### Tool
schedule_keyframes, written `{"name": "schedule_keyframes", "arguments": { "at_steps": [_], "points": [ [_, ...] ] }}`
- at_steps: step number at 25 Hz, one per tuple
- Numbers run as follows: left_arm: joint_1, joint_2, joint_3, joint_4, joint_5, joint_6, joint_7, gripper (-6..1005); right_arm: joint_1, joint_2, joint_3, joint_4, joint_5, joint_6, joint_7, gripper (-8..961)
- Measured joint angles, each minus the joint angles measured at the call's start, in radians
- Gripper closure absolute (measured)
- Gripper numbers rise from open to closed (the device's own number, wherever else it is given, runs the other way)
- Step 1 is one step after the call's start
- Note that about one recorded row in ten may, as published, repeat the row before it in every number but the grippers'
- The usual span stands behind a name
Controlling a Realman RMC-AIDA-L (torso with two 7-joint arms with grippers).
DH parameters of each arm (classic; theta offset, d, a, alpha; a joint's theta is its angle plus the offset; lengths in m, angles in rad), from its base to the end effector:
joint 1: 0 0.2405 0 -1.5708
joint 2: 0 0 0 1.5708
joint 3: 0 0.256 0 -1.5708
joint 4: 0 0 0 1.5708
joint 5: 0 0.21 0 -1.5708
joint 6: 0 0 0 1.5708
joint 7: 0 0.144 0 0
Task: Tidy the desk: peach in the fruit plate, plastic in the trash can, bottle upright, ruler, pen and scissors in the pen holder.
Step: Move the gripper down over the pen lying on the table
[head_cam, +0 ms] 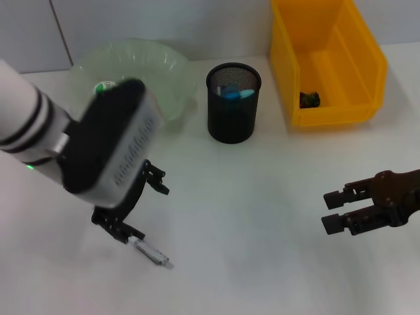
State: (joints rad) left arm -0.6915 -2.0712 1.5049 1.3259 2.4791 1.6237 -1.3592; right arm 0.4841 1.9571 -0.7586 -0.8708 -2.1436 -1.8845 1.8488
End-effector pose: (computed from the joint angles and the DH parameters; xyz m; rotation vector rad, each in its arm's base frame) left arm -0.1409 0.3429 -0.0263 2.8500 -0.9735 -0.6385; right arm 0.2724 0.2989 0.0621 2.9144 -1.0741 -0.4143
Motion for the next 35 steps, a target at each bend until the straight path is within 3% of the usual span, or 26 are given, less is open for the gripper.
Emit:
{"name": "schedule_keyframes", "arguments": {
  "at_steps": [4, 7, 15, 21, 35],
  "points": [
    [-0.025, -0.003, 0.113, -0.026, 0.087, -0.053, 0.028, 211, 0.003, 0.000, 0.001, 0.008, 0.000, 0.023, 0.016, 217],
    [-0.048, -0.005, 0.137, -0.048, 0.100, -0.037, 0.040, 212, 0.006, -0.002, 0.001, 0.005, 0.000, 0.031, 0.025, 217],
    [-0.087, -0.008, 0.170, -0.102, 0.125, -0.015, 0.049, 215, 0.027, -0.005, -0.006, 0.002, 0.000, 0.038, 0.036, 217],
    [-0.130, -0.009, 0.210, -0.208, 0.130, -0.076, 0.048, 218, 0.041, 0.001, -0.008, 0.003, -0.022, 0.041, 0.028, 217],
    [-0.141, -0.009, 0.253, -0.243, 0.129, -0.109, 0.035, 281, 0.044, 0.015, -0.010, 0.013, -0.030, 0.069, -0.008, 217]
  ]
}}
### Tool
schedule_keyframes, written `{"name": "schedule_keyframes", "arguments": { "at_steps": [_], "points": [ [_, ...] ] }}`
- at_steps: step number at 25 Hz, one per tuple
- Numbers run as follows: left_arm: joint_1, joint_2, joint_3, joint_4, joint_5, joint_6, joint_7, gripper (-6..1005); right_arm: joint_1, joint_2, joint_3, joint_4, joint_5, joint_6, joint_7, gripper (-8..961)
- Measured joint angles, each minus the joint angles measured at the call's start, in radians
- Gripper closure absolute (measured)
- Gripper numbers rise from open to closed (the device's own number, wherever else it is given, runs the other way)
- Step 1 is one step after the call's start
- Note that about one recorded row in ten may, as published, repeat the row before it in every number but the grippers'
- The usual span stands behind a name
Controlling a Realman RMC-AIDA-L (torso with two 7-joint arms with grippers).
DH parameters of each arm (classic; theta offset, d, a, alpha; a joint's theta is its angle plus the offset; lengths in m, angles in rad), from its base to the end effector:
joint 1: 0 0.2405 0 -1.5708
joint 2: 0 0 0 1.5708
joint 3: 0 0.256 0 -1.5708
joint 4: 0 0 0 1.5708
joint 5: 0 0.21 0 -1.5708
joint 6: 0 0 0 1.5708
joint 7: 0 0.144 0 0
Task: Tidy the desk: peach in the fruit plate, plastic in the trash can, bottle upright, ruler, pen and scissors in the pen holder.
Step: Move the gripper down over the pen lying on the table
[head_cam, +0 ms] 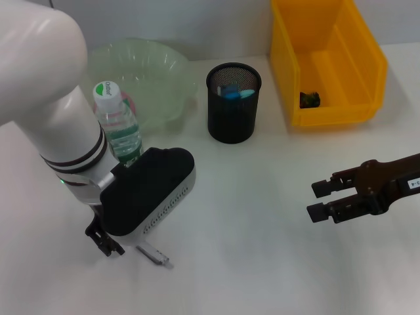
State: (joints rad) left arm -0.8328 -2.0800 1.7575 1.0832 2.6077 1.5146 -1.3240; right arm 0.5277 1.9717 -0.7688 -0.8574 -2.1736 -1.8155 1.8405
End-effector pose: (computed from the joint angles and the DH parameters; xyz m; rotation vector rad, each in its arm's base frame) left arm -0.1550 0.3470 -0.0720 2.4940 -1.1493 -0.9494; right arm 0.2651 0.3151 0.0522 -2.9163 1.0304 0.3696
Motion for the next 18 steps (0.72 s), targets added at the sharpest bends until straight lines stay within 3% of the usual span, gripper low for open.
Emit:
{"name": "schedule_keyframes", "arguments": {
  "at_steps": [18],
  "points": [
    [-0.007, 0.000, 0.016, -0.030, 0.025, -0.013, -0.001, 325, 0.020, 0.016, 0.000, 0.000, -0.001, 0.031, -0.006, 218]
  ]
}}
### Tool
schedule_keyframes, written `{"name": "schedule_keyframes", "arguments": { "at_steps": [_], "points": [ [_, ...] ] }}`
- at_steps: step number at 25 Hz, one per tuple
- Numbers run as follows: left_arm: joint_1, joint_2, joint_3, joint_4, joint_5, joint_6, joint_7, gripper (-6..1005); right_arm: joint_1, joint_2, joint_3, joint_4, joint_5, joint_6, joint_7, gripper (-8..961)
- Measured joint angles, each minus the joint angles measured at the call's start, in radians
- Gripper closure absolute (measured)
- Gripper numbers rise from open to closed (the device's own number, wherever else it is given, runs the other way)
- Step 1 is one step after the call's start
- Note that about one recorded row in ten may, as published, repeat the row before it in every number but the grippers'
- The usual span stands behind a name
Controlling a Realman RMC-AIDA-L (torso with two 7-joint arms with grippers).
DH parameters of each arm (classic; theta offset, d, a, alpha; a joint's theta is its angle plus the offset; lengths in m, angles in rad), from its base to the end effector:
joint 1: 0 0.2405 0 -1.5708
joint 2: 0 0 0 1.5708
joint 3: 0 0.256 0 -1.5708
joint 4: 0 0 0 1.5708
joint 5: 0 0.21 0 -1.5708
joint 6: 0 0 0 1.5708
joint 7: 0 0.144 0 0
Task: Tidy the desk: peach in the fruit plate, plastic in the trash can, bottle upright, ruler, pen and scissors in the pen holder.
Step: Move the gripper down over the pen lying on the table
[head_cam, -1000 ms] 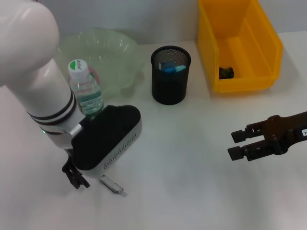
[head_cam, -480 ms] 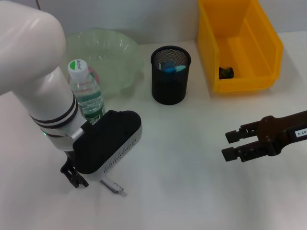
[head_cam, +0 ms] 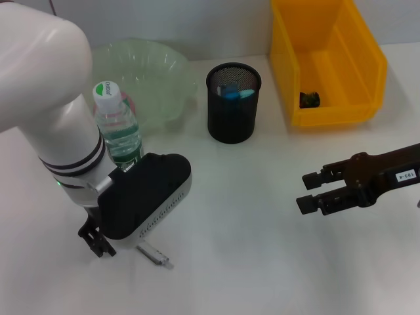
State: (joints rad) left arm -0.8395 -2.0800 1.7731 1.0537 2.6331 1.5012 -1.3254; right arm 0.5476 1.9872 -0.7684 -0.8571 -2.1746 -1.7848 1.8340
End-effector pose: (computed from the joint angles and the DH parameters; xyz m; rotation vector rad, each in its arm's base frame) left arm -0.1618 0.3488 -0.0730 2.4672 -1.1440 -0.9977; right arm 0.2581 0.3228 0.0462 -2.9094 0.9946 0.3792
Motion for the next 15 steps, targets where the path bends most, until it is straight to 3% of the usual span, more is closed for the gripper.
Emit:
{"name": "schedule_keyframes", "arguments": {
  "at_steps": [7, 15],
  "points": [
    [-0.001, 0.000, 0.016, -0.005, 0.002, -0.001, -0.004, 329, 0.005, 0.008, 0.000, 0.001, -0.007, 0.004, -0.010, 218],
    [0.002, 0.000, 0.040, -0.010, 0.007, -0.031, -0.009, 548, 0.006, 0.012, 0.000, 0.001, -0.007, 0.004, -0.010, 218]
  ]
}}
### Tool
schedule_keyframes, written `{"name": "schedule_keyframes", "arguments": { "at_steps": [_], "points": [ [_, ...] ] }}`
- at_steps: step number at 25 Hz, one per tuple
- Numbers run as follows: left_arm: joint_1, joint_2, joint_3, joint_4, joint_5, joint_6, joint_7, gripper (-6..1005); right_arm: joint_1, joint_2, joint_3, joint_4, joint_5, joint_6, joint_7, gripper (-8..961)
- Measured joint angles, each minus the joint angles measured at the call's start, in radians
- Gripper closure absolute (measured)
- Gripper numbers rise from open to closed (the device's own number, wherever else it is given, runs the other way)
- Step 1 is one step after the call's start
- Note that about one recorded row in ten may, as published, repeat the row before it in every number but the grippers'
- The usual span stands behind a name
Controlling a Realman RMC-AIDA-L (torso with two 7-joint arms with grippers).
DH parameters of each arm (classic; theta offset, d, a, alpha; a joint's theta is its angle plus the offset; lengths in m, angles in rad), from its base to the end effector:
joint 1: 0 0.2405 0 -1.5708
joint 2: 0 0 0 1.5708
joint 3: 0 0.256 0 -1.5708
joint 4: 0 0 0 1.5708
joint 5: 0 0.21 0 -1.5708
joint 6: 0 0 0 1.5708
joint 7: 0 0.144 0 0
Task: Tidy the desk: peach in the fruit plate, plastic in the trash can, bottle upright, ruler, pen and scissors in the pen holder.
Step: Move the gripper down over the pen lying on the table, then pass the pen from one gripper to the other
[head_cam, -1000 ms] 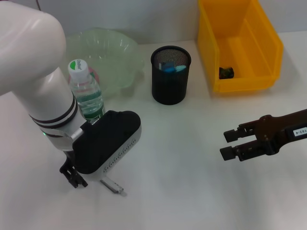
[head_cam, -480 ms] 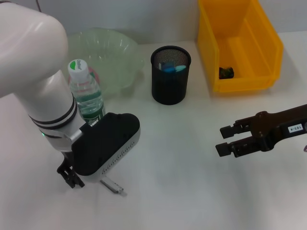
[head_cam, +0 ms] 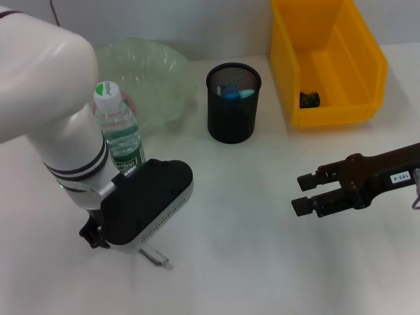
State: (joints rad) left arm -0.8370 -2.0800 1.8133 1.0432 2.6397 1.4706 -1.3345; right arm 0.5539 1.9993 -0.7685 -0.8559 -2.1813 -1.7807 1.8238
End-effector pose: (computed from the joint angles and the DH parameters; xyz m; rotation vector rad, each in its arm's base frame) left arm -0.1652 0.3479 -0.0781 2.4461 -1.1678 -1.0256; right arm 0.2552 0.3232 0.0411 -2.9210 0.9785 0.3816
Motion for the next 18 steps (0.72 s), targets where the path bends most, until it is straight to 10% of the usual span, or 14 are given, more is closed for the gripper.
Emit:
{"name": "schedule_keyframes", "arguments": {
  "at_steps": [12, 18],
  "points": [
    [0.002, 0.000, -0.023, -0.007, 0.010, 0.002, -0.005, 805, 0.000, 0.001, 0.000, -0.003, 0.000, -0.005, 0.000, 219],
    [-0.033, 0.001, -0.210, 0.007, -0.044, 0.118, -0.034, 848, 0.001, 0.000, 0.000, -0.007, 0.000, -0.011, -0.003, 219]
  ]
}}
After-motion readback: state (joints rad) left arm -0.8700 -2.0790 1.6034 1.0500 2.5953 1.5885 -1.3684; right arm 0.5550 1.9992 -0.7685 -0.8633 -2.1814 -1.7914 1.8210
